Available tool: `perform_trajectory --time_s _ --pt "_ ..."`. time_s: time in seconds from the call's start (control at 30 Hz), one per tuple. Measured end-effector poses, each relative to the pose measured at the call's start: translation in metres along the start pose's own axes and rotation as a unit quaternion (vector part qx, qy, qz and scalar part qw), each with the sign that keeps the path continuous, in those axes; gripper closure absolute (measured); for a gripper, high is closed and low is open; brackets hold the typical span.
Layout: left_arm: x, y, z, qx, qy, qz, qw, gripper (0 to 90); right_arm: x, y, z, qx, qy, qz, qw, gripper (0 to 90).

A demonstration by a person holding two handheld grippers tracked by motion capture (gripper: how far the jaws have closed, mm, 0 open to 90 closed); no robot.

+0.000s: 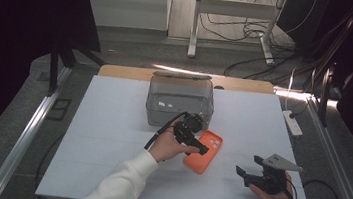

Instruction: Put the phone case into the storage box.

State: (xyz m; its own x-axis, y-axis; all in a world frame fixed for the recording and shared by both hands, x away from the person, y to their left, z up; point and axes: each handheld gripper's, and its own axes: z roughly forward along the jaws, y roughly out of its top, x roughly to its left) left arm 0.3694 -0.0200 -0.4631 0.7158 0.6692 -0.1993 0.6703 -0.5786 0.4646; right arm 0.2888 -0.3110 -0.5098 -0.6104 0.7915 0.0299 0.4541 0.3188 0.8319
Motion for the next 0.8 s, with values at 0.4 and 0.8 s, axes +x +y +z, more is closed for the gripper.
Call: perform_trajectory --time_s 0.4,0.8 --pt "0.006 -0.002 0.01 0.02 -0.005 -0.008 0.9998 25.7 0.0 0.0 0.0 0.001 -0.001 -0.001 1.0 18.3" --pt "0.007 -0.002 0.019 0.036 0.007 -0.004 0.9993 34.6 0.0 0.0 0.001 0.003 -0.003 -0.002 1.0 18.3"
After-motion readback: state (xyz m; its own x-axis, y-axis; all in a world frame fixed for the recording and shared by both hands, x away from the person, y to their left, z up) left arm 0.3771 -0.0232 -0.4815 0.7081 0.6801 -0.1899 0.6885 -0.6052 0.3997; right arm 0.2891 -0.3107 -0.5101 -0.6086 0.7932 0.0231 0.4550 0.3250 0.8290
